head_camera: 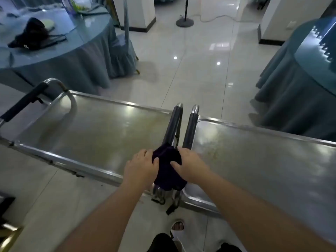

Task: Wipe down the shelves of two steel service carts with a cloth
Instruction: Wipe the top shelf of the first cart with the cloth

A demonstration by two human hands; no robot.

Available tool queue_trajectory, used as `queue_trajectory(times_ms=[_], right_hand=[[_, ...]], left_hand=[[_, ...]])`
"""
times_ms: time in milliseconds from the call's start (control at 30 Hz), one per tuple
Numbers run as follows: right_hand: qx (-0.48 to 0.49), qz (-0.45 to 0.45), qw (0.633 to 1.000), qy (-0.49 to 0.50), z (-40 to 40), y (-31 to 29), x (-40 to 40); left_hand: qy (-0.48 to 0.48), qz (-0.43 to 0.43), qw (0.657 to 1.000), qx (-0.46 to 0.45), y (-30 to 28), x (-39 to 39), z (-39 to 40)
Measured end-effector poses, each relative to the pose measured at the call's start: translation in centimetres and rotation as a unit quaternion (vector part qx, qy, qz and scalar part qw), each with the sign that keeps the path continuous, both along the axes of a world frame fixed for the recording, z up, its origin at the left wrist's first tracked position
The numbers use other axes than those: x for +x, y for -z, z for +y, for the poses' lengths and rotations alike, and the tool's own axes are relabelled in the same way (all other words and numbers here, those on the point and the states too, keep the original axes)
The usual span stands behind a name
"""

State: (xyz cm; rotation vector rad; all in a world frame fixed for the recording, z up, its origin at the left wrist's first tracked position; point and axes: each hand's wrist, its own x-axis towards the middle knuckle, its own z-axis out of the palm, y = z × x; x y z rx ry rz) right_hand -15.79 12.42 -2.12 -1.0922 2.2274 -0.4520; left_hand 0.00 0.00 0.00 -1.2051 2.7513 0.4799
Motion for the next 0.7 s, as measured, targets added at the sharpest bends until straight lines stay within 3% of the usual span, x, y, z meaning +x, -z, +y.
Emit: queue_trajectory(times_ms=[133, 400, 567, 700], right_hand=[[0.042, 0.053, 0.998, -0.018, -3.1, 0.5, 0.1], [0.161, 0.055, 0.985, -0.038, -6.6, 0.7, -2.6], [0.082, 0.012, 0.996, -0.044, -4.8, -0.6, -2.8], [-0.086, -0.197, 0.975, 0.059, 0.9, -2.3, -3.2]], left_hand=[[0.002, 0.048, 0.999, -0.015, 0.8, 1.3, -1.2], [0.012, 0.052, 0.999, -0.001, 0.6, 2.3, -2.4], [0.025, 0.082, 0.996, 0.001, 0.3, 1.1, -3.1], [0.041, 0.109, 0.993, 0.003, -0.1, -1.4, -2.8]])
